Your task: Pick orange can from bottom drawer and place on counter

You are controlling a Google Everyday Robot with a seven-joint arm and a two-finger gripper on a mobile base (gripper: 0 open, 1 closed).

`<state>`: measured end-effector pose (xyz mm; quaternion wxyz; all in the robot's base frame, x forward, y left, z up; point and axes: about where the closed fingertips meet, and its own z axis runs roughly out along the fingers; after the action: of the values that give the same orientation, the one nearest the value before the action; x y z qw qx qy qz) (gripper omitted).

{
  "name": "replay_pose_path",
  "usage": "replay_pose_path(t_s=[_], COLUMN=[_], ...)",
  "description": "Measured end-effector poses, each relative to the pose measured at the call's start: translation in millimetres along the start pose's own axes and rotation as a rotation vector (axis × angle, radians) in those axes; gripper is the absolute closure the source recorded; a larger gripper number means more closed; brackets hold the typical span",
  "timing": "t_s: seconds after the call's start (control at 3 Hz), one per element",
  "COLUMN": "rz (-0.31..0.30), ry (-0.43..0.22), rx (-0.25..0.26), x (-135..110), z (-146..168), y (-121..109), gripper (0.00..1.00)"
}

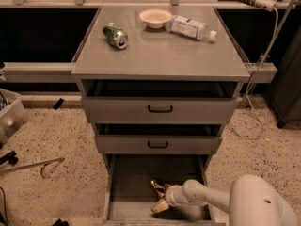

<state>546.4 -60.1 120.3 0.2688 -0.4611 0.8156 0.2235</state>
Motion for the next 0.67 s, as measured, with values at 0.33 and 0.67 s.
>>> replay_pose_path(t_s=[0.33, 0.67], rz=[0.0, 0.0], ry=[0.0, 0.0], rx=[0.0, 0.0], x=[0.0, 0.0], z=[0.0, 0.0], y=[0.0, 0.1], gripper=[0.42, 0.65])
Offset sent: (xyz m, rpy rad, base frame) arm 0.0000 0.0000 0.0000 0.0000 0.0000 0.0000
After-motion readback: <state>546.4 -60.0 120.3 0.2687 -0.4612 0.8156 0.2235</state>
